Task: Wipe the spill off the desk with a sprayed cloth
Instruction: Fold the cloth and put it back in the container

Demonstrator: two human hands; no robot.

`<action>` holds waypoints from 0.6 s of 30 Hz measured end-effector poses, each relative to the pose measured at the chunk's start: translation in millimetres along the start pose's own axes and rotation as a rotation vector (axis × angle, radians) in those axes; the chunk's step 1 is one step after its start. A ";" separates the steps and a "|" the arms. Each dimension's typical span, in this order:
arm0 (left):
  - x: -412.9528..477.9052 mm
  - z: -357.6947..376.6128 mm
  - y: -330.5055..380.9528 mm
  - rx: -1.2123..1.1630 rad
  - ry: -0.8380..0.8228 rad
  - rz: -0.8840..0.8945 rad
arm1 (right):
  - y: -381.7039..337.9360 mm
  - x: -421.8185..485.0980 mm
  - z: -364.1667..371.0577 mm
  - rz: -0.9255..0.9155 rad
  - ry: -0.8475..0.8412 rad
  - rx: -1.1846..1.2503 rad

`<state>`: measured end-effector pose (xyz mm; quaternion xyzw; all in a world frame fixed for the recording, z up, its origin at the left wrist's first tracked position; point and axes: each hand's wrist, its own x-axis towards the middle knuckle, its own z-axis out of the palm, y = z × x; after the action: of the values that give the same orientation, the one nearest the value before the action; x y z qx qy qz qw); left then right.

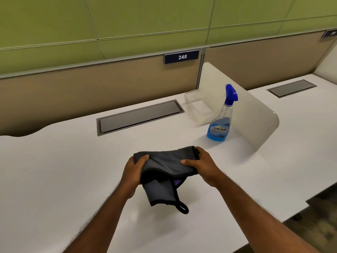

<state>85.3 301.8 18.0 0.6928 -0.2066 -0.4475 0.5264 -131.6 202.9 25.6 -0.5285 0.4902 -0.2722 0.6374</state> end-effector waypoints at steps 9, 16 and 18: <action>32.0 17.2 21.7 0.101 0.063 0.127 | -21.8 29.2 -0.7 -0.110 0.112 -0.160; 67.4 55.7 77.7 0.148 0.083 0.266 | -81.6 60.1 -3.6 -0.218 0.196 -0.398; 77.9 69.4 104.8 0.128 0.072 0.290 | -107.7 71.3 -11.0 -0.263 0.188 -0.427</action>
<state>86.6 167.2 79.3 0.7035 -0.3134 -0.3275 0.5474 -96.7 105.2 103.3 -0.6825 0.5206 -0.2912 0.4223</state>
